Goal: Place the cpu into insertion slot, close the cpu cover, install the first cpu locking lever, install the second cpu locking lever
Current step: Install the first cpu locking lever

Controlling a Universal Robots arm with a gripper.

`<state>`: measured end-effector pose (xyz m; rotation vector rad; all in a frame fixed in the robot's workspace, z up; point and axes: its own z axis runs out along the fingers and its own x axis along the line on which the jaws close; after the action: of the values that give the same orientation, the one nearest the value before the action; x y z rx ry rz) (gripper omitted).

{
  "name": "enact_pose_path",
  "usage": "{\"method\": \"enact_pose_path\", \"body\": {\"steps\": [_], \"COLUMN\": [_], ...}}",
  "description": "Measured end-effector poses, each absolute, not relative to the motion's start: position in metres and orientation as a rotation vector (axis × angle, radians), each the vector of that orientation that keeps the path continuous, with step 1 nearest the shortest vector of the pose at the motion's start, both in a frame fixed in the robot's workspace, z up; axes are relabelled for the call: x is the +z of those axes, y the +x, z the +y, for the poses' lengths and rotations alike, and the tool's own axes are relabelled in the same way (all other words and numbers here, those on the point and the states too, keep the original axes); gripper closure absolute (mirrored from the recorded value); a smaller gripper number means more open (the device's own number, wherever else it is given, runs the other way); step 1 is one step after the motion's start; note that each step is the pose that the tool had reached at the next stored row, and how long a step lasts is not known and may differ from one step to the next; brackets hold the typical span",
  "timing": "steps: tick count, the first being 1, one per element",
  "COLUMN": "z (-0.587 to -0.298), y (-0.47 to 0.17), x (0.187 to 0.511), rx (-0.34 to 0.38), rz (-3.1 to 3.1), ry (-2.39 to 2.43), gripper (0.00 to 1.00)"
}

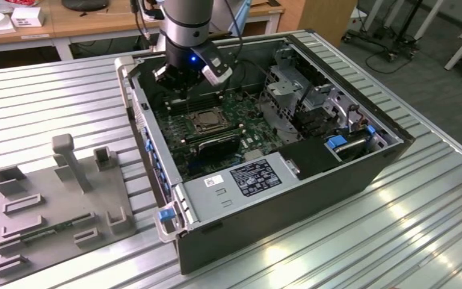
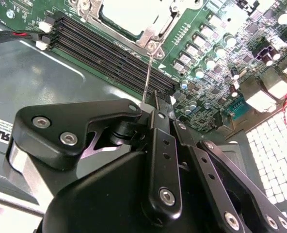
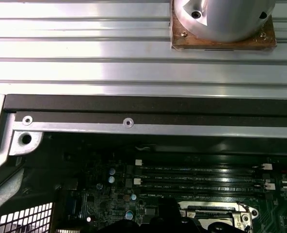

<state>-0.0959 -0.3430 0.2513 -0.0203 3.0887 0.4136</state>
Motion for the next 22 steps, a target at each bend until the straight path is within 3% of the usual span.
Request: {"method": "enact_pose_path", "body": {"steps": [22], "z": [-0.343], "y": [-0.077], "x": [0.251], "rx": [0.414], "rz": [3.091], "ry": [-0.02], "gripper": [0.89]}}
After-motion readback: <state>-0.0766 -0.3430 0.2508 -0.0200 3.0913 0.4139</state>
